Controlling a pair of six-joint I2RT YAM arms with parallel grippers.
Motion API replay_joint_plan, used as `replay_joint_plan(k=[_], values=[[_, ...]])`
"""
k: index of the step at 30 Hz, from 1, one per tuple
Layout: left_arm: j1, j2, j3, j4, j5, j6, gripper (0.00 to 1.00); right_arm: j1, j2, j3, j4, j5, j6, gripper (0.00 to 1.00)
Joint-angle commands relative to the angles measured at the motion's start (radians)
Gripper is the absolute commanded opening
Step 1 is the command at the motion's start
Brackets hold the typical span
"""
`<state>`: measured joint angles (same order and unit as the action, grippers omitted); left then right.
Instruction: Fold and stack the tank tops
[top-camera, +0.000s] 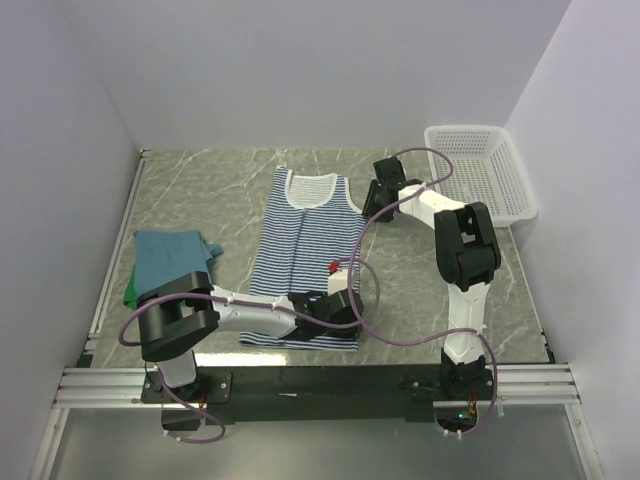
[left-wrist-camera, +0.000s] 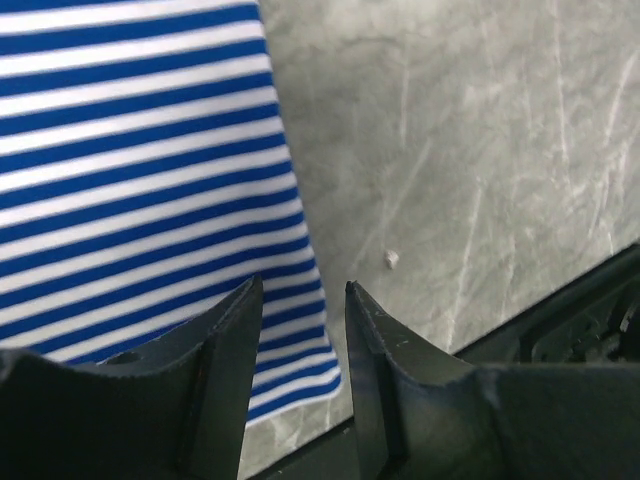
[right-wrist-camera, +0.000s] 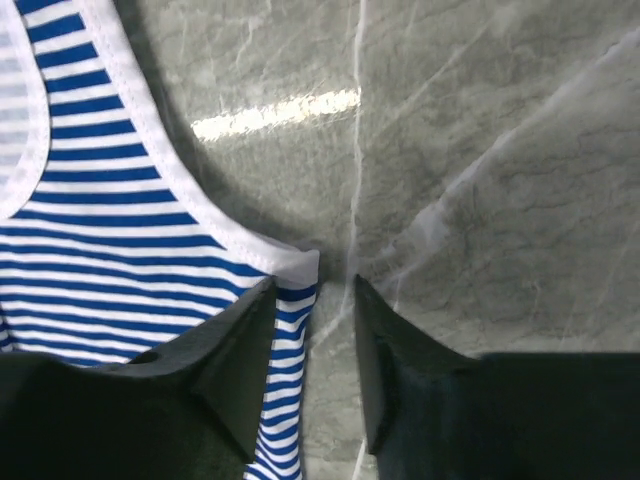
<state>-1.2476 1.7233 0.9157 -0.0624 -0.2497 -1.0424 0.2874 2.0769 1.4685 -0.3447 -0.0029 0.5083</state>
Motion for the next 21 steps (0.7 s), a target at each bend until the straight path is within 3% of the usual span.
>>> replay_joint_plan(k=[1,11,14,21], values=[[-0.027,-0.044,-0.011,0.050,-0.025,-0.021,0.45,0.002,0.023,0.042,0.004,0.046,0.016,0.42],[-0.059,-0.011,0.009,-0.010,-0.079,-0.024,0.44,0.009,0.052,0.027,0.023,0.043,0.016,0.11],[-0.069,-0.008,0.006,-0.014,-0.079,-0.024,0.40,0.009,0.055,0.019,0.030,0.043,0.021,0.01],[-0.087,-0.021,0.012,-0.020,-0.051,-0.004,0.18,0.004,0.006,-0.010,0.027,0.093,0.030,0.00]])
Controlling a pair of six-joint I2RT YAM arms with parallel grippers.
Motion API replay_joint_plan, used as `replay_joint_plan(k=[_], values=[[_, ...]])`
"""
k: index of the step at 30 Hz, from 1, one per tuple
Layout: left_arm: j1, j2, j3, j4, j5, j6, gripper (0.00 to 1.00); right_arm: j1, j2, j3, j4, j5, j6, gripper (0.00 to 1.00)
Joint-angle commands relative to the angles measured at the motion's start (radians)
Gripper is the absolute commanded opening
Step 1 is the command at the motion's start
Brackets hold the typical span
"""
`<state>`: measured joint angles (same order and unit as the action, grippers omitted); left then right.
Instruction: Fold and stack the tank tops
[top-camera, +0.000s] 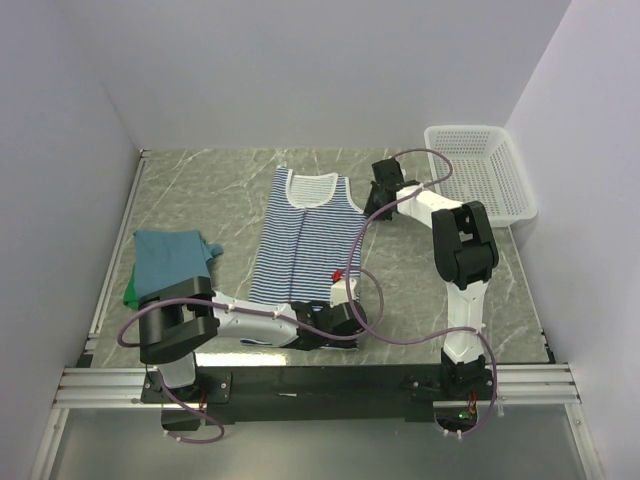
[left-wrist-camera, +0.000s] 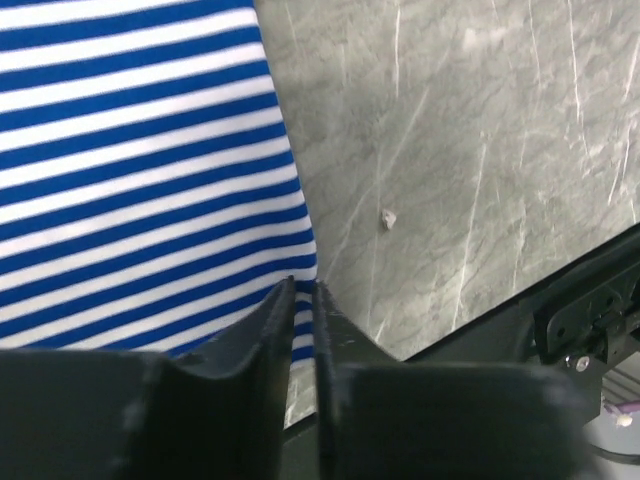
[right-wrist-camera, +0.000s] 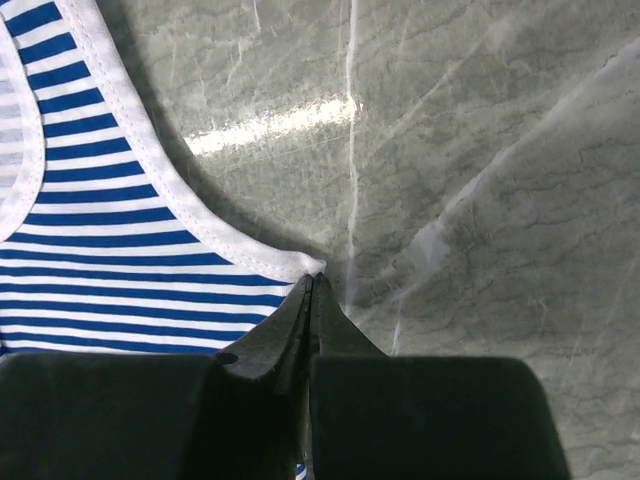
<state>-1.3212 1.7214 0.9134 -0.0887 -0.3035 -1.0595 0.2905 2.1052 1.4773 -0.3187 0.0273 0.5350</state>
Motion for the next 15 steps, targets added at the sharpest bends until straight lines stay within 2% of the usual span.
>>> replay_joint_plan(k=[1,5,15], values=[[-0.018,-0.022,0.018,0.006,0.007,0.016,0.14,-0.001,-0.030,-0.025,-0.008,0.068,0.005,0.00],[-0.029,-0.034,0.024,-0.023,0.012,0.021,0.01,-0.007,-0.094,-0.066,-0.007,0.091,0.010,0.00],[-0.079,-0.091,0.024,-0.057,0.040,0.038,0.00,-0.022,-0.185,-0.182,0.007,0.114,0.008,0.00]])
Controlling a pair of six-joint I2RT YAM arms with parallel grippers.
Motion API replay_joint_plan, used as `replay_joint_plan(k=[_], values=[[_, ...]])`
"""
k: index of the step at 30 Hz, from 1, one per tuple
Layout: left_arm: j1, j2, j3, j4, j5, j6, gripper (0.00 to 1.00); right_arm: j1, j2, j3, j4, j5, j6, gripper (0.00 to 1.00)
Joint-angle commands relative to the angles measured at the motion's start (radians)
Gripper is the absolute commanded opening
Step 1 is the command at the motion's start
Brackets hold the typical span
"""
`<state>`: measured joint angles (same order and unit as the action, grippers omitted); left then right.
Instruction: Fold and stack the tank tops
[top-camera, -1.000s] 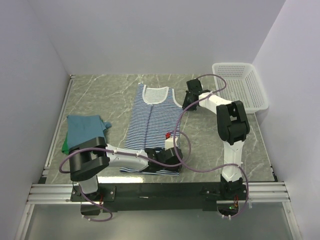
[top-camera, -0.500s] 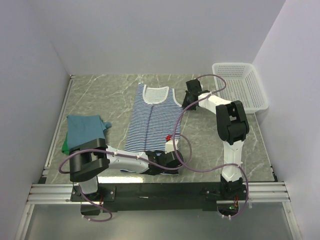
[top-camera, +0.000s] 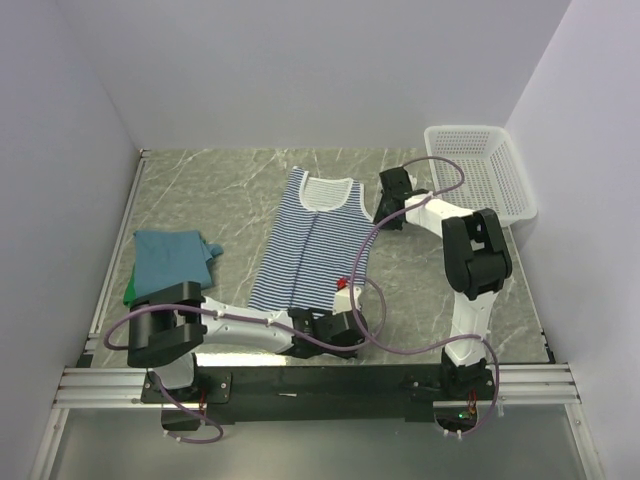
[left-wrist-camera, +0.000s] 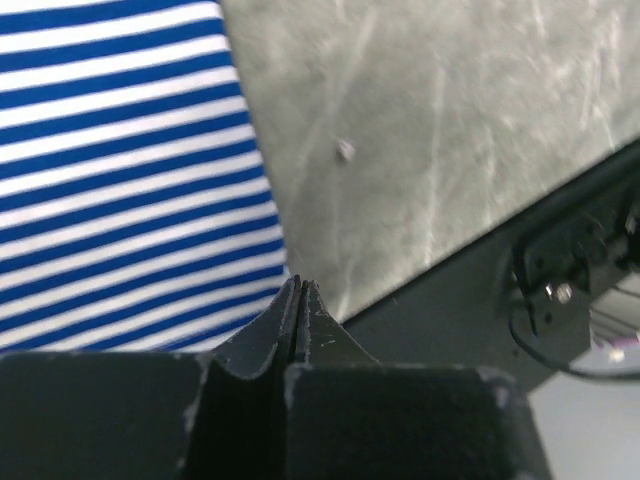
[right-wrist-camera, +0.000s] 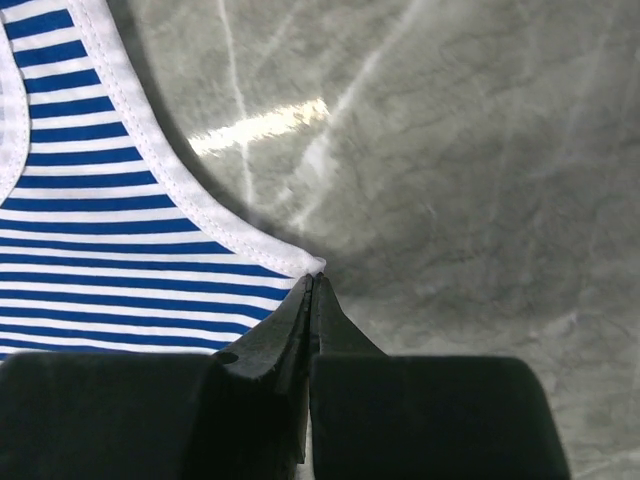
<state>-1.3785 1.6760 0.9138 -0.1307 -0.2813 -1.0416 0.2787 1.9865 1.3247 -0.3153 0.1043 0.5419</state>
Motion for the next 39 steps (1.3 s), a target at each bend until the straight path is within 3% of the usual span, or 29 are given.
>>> replay_joint_plan(k=[1,3,4,7,9,13,25,39], values=[[-0.028,-0.050,0.023,-0.012,0.028,0.023,0.01,-0.012,-0.071,-0.035,0.005,0.038,0.001,0.00],[-0.034,-0.056,0.022,-0.017,0.034,0.028,0.04,-0.015,-0.083,-0.042,0.008,0.038,0.000,0.00],[-0.037,-0.056,0.023,-0.021,0.033,0.023,0.18,-0.015,-0.083,-0.041,0.005,0.037,0.000,0.00],[-0.056,-0.052,0.037,-0.049,-0.008,0.023,0.35,-0.016,-0.081,-0.032,-0.002,0.034,-0.003,0.00],[-0.070,-0.033,0.062,-0.076,-0.041,0.020,0.39,-0.016,-0.081,-0.030,-0.005,0.032,-0.005,0.00],[-0.099,0.027,0.120,-0.177,-0.110,0.011,0.39,-0.015,-0.081,-0.030,-0.004,0.028,-0.005,0.00],[-0.160,0.105,0.189,-0.284,-0.263,-0.032,0.34,-0.016,-0.072,-0.042,0.013,0.014,0.001,0.00],[-0.195,0.158,0.263,-0.399,-0.354,-0.072,0.33,-0.022,-0.072,-0.056,0.027,0.002,0.001,0.00]])
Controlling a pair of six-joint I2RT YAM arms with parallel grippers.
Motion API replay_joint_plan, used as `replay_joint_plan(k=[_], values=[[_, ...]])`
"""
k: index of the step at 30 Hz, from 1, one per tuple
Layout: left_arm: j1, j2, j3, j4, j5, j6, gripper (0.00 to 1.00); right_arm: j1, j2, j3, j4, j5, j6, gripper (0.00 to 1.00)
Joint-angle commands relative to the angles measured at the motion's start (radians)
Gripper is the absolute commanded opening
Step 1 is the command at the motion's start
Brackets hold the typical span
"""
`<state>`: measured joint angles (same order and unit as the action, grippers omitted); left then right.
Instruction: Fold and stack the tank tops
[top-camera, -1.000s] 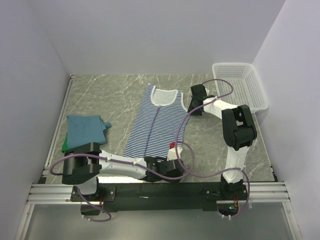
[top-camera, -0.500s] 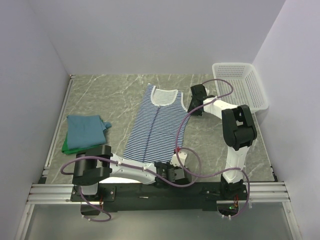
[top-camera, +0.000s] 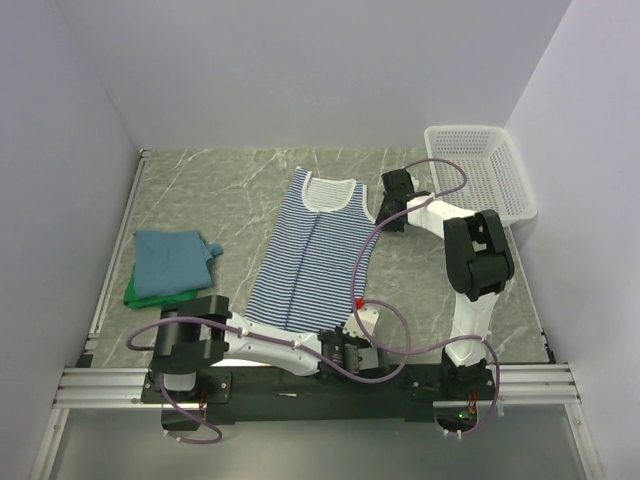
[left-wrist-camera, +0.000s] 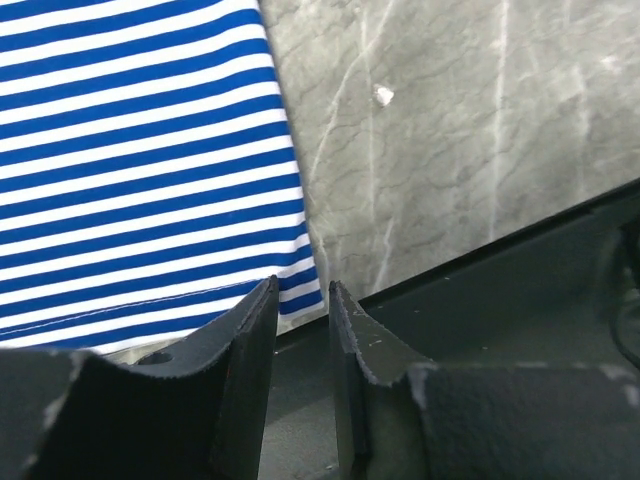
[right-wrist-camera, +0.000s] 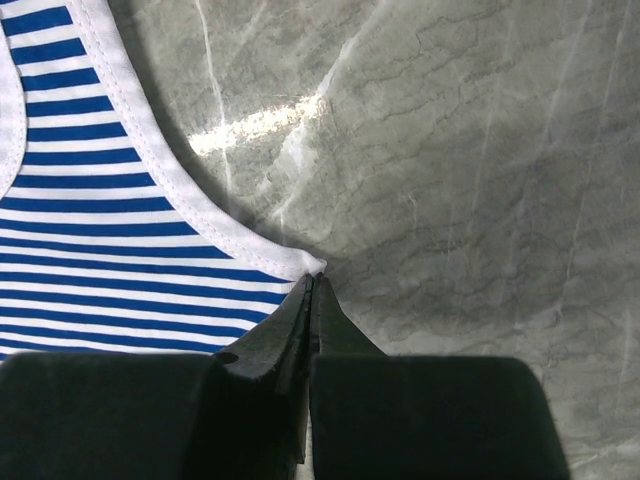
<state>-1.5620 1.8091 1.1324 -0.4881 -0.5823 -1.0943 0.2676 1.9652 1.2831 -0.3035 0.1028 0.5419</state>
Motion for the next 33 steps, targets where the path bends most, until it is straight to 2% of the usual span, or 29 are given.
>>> replay_joint_plan(k=[1,5,8,9,12,13,19,25,33], values=[[-0.012,0.035,0.055,-0.052,-0.054,-0.021,0.33,-0.010,-0.052,-0.016,0.015,0.003,0.001,0.00],[-0.012,0.067,0.056,-0.031,-0.036,-0.015,0.32,-0.011,-0.055,-0.025,0.020,0.002,0.000,0.00],[-0.012,0.065,0.043,-0.011,-0.018,-0.009,0.25,-0.018,-0.061,-0.036,0.023,0.005,0.000,0.00],[-0.012,0.058,0.040,-0.009,-0.017,-0.009,0.16,-0.019,-0.068,-0.039,0.023,0.005,0.000,0.00],[-0.013,0.027,0.024,0.008,-0.019,-0.012,0.02,-0.033,-0.083,-0.054,0.024,0.008,0.000,0.00],[-0.013,-0.003,0.003,0.026,-0.017,-0.007,0.01,-0.037,-0.088,-0.062,0.020,0.015,0.001,0.00],[-0.017,-0.160,-0.135,0.239,0.059,0.033,0.00,-0.057,-0.156,-0.099,-0.011,0.078,-0.005,0.00],[-0.015,-0.266,-0.244,0.336,0.067,-0.021,0.01,-0.041,-0.212,-0.073,-0.060,0.133,-0.022,0.00],[0.031,-0.457,-0.451,0.378,0.039,-0.168,0.01,0.025,-0.137,0.044,-0.128,0.147,-0.022,0.00]])
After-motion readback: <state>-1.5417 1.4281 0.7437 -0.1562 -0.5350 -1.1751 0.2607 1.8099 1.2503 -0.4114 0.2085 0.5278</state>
